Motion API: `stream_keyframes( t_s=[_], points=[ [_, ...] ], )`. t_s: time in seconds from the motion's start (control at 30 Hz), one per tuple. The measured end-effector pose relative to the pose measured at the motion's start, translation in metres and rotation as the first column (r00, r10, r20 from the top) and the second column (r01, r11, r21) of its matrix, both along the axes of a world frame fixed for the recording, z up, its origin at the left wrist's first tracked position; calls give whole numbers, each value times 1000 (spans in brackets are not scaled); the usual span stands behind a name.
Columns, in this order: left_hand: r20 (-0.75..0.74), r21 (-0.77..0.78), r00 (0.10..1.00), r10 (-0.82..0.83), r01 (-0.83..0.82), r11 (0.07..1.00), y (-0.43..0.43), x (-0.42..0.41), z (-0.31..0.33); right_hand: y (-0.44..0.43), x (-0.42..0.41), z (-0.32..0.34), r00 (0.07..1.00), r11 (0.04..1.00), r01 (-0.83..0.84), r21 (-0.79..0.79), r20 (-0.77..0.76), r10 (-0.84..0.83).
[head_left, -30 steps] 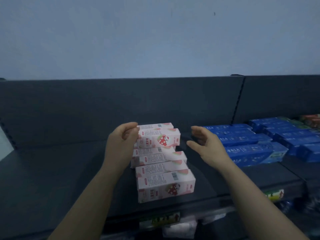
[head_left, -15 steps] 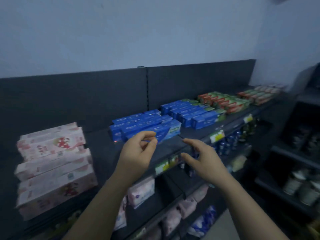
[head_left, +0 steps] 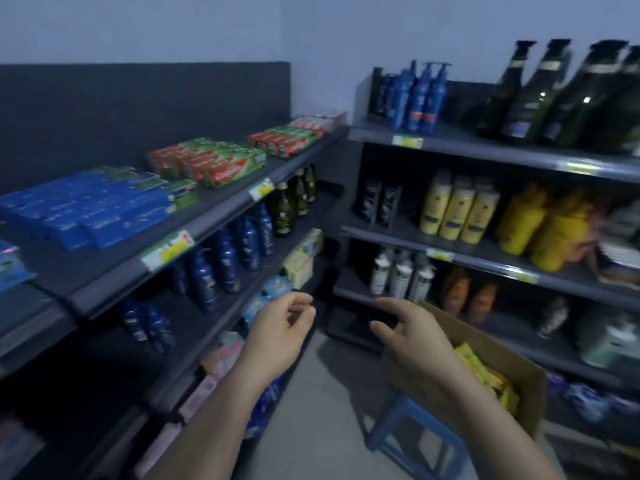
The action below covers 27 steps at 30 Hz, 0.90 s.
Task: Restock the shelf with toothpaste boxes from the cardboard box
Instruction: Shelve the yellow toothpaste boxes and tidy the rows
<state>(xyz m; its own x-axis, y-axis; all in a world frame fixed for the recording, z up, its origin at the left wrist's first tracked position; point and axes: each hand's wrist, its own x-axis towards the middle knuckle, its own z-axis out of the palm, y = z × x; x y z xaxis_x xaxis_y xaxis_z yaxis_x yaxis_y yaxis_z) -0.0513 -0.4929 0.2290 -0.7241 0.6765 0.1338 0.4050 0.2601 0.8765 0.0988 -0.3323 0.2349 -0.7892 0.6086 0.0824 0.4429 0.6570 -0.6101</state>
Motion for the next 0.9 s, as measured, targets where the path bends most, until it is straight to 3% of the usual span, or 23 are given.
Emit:
stream_keyframes(
  t_s=[0.2, 0.47, 0.9],
  points=[
    [62, -114, 985, -160, 167, 979, 92, 17, -54, 80, 61, -47, 967, 966, 251, -62, 45, -249],
    [195, -262, 948, -253, 299, 918, 188, 1, -119, 155, 80, -113, 873, 845, 488, -220, 152, -464],
    [368, -457, 861, -352, 497, 738, 377, -51, -194, 265, 59, -196, 651, 537, 753, -379, 315, -691]
  ],
)
